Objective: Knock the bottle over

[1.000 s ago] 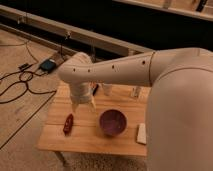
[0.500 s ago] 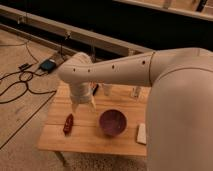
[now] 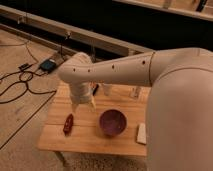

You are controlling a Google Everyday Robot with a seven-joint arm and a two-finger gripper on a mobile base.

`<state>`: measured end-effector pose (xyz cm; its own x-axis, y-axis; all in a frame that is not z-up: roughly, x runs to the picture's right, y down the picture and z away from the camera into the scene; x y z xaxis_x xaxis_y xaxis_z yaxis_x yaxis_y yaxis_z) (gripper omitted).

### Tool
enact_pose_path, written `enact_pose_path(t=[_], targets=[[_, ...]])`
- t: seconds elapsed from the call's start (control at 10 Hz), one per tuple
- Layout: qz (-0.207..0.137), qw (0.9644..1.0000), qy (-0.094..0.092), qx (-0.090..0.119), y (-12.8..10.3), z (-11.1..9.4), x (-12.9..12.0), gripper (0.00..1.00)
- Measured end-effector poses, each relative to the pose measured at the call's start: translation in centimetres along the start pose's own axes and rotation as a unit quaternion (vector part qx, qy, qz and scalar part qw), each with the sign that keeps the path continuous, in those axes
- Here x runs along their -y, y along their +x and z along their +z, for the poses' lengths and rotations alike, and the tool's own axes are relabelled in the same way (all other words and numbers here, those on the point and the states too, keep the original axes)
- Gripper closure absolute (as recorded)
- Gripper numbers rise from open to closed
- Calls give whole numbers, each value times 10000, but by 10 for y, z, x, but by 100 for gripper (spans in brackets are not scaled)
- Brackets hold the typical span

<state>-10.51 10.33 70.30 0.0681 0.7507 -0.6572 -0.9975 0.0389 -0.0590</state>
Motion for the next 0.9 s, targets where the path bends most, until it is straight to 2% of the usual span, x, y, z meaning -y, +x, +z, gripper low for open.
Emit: enact_pose_path(t=[0.3,0.9], targets=[[-18,10000,-15,16,-3,-1,5,35],[232,9993,-23,306,-53,-10,89,35]])
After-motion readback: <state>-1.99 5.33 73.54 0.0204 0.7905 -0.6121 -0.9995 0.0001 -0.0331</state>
